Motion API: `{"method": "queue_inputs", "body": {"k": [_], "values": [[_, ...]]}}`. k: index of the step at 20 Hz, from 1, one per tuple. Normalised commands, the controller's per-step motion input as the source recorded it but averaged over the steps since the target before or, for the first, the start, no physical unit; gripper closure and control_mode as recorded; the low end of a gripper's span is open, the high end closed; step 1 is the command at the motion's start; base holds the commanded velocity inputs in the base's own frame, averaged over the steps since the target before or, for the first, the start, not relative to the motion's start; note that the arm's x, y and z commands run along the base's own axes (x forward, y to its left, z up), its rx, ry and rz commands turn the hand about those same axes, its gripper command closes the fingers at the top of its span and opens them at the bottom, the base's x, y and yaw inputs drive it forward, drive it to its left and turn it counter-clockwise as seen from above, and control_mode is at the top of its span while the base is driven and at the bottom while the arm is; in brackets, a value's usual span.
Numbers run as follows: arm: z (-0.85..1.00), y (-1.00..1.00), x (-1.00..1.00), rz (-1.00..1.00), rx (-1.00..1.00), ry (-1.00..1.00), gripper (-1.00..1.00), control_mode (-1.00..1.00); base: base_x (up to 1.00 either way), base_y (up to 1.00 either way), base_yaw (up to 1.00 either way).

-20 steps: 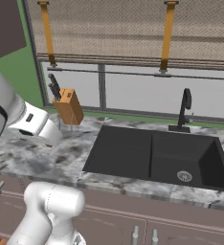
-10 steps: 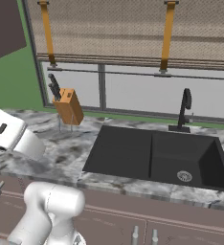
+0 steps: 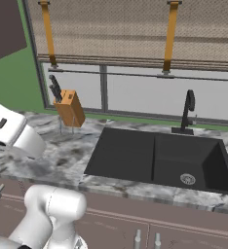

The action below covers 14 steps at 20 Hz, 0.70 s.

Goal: Close all open cabinet doors.

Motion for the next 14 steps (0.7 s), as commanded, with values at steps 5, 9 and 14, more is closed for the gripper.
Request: {"method": "queue_inputs", "body": {"k": [5, 9, 14], "values": [[0.00, 0.00, -0.03, 0.11, -0.08, 0.05, -1.00, -1.00, 0.00, 0.00, 0.00], [-0.11, 0.00, -0.04, 0.11, 0.00, 0.01, -1.00, -1.00, 0.00, 0.00, 0.00], [-0.04, -0.02, -0.09, 0.00, 0.05, -0.02, -1.00, -1.00, 0.00, 0.00, 0.00]]}}
